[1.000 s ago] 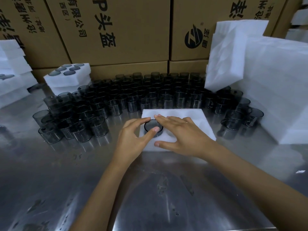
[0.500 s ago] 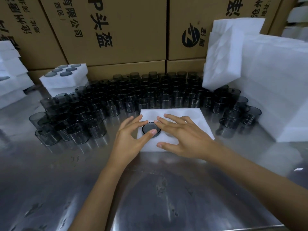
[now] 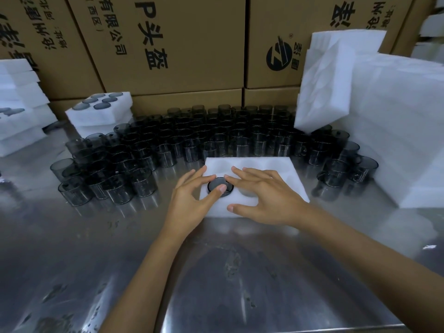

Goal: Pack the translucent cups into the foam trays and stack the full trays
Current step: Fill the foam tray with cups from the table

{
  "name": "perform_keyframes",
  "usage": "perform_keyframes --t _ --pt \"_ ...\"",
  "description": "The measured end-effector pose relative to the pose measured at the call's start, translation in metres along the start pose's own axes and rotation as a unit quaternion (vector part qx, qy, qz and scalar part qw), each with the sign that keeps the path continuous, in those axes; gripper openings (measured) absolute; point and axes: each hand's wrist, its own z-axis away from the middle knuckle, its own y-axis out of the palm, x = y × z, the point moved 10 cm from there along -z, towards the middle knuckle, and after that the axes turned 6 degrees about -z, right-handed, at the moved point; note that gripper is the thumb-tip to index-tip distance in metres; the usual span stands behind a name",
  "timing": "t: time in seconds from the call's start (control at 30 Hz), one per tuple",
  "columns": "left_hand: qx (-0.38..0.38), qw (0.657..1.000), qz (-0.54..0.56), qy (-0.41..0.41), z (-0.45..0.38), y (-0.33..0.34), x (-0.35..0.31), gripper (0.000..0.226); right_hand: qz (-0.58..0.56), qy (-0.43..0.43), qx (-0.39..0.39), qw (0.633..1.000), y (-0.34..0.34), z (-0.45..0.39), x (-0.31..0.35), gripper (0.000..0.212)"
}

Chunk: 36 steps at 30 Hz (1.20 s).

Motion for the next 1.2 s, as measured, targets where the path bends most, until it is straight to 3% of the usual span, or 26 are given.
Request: perform_keyframes --t 0.1,0.17,0.23,0.33,0.53,0.67,0.77,0.97,1.2 --pt "-0.109 0.985 -0.134 -0.001 -0.003 -0.032 0.004 0.045 -0.068 0.032 0.0 0.997 -0.002 -0.001 -0.005 0.07" --pt "-0.2 0.957 -0.203 -0.062 -0.004 -0.067 0.022 0.046 -0.119 0.05 -0.003 0.992 -0.004 -0.002 -0.006 0.066" --pt "-0.209 0.937 -0.257 -0.112 -0.005 -0.085 0.042 0.049 -0.154 0.064 -0.006 0.986 -0.006 -0.002 -0.008 0.062" --pt "-0.186 0.935 -0.281 -0.109 -0.006 -0.087 0.053 0.034 -0.187 0.078 -0.013 0.979 -0.007 -0.002 -0.01 0.059" --pt "-0.151 0.964 -0.191 -0.11 -0.009 -0.072 0.055 0.014 -0.318 0.112 -0.068 0.939 -0.015 0.002 -0.016 0.033" --pt "-0.167 0.978 -0.108 -0.063 -0.005 -0.071 0.041 0.015 -0.295 0.102 -0.175 0.934 -0.039 0.01 -0.013 0.027" --pt "-0.183 0.983 -0.025 0.019 -0.002 -0.076 0.01 0.019 -0.284 0.072 -0.225 0.929 -0.051 0.017 0.0 0.035" --pt "-0.09 0.983 0.079 0.142 0.01 -0.044 -0.068 0.023 -0.358 0.001 -0.183 0.916 -0.056 0.016 0.037 0.061" --pt "-0.035 0.987 0.122 0.101 0.01 -0.015 -0.083 0.063 -0.375 0.031 -0.242 0.894 -0.069 0.036 0.015 0.055"
